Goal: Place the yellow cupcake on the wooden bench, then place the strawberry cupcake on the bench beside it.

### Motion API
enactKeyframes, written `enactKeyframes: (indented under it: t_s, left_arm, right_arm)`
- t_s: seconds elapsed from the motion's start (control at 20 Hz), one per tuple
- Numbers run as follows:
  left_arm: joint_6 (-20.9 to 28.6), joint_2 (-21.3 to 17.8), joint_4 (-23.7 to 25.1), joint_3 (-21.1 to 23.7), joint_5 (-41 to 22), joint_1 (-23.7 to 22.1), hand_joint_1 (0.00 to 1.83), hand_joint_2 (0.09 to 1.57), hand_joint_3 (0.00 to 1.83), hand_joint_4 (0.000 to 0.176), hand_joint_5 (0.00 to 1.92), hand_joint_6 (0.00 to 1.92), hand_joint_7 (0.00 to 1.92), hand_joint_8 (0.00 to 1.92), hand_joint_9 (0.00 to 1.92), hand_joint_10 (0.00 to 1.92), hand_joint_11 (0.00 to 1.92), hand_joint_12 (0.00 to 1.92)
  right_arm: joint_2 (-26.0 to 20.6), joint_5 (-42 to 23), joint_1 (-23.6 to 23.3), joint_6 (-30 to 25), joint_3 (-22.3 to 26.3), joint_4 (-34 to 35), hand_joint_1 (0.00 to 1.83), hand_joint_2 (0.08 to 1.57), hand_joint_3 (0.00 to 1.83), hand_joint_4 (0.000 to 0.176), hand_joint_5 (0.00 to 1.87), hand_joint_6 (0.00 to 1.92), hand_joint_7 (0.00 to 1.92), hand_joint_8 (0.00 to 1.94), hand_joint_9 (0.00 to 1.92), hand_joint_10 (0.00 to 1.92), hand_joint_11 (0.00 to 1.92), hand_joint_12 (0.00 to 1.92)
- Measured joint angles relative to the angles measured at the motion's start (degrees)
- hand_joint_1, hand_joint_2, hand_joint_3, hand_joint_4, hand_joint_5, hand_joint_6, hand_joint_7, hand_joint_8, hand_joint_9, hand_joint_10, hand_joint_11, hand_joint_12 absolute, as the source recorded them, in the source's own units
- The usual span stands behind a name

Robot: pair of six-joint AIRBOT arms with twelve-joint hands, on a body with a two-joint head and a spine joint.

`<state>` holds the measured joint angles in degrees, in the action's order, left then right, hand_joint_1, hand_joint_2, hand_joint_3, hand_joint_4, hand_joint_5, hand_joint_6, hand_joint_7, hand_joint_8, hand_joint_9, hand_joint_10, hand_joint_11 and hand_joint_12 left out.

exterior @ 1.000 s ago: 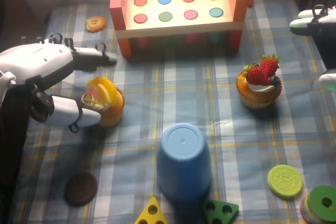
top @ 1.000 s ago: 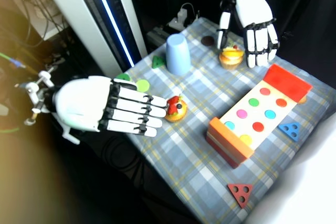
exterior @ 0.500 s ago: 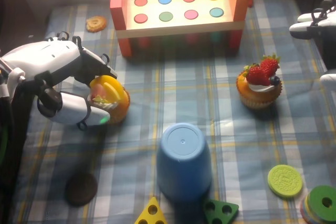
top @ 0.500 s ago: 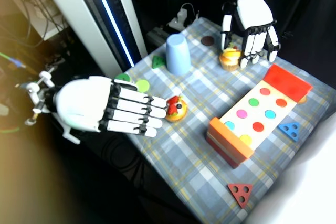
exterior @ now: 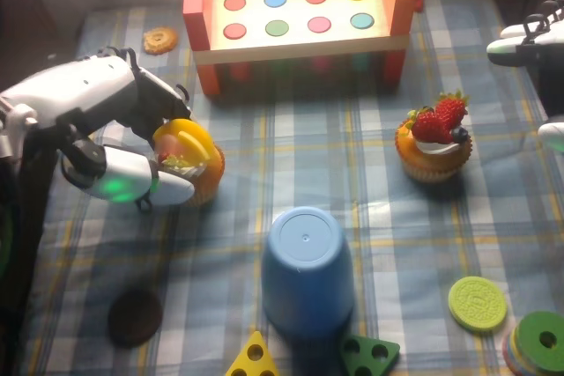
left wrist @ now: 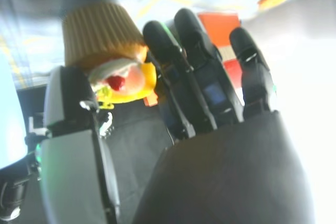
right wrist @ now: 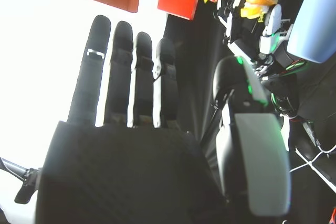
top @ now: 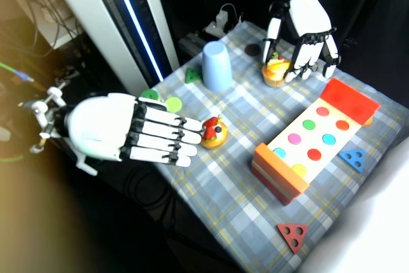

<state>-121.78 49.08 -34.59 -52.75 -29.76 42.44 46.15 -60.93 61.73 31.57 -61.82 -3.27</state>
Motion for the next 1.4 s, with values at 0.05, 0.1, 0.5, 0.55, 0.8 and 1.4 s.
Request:
enactKeyframes:
  t_s: [0.05,0.1,0.5,0.55,0.8,1.4]
  left_arm:
    - [1.6,-0.3,1.6,0.1,-0.7,-0.1,1.06,1.06,0.00,0.159,1.08,0.81,1.04,0.45,0.98,0.06,0.00,0.85]
    - [3.6,-0.6,2.6,0.1,-1.8,-0.6,1.22,1.07,0.00,0.000,1.11,0.59,1.04,0.96,1.00,0.06,0.00,0.83]
    - [8.1,-1.4,10.8,0.0,-4.9,-8.0,1.25,1.05,0.00,0.000,1.13,0.59,1.12,0.89,1.03,0.01,0.05,0.76]
    - [8.1,-1.3,11.2,0.0,-4.9,-8.9,1.25,1.05,0.00,0.000,1.13,0.59,1.12,0.89,1.03,0.01,0.05,0.76]
    - [8.1,2.4,11.7,-5.5,-2.8,-18.1,1.25,1.05,0.00,0.008,1.08,0.75,1.17,0.75,1.05,0.00,0.17,0.77]
    - [-11.5,20.3,-6.0,-27.9,18.4,-29.9,1.26,1.08,0.00,0.000,1.09,0.60,1.06,1.06,1.07,0.03,0.05,1.11]
  right_arm:
    - [0.0,0.0,0.3,0.0,0.0,0.2,0.59,1.27,0.00,0.000,0.49,0.00,0.47,0.00,0.47,0.00,0.24,0.66]
    - [0.0,0.0,0.3,0.0,0.0,0.2,0.59,1.27,0.00,0.000,0.49,0.00,0.48,0.00,0.48,0.01,0.25,0.66]
    - [0.0,-0.1,0.3,0.0,0.0,0.3,0.62,1.26,0.00,0.000,0.50,0.00,0.48,0.00,0.48,0.00,0.29,0.59]
    - [0.0,-0.1,0.3,0.0,0.0,0.3,0.62,1.26,0.00,0.000,0.50,0.00,0.48,0.00,0.48,0.00,0.29,0.59]
    - [0.0,-0.3,0.3,-0.1,-0.2,0.2,0.63,1.27,0.00,0.000,0.50,0.00,0.48,0.00,0.50,0.01,0.32,0.60]
    - [1.6,-0.5,0.2,-0.2,-1.8,-0.3,0.62,1.26,0.00,0.000,0.50,0.00,0.48,0.00,0.50,0.01,0.32,0.57]
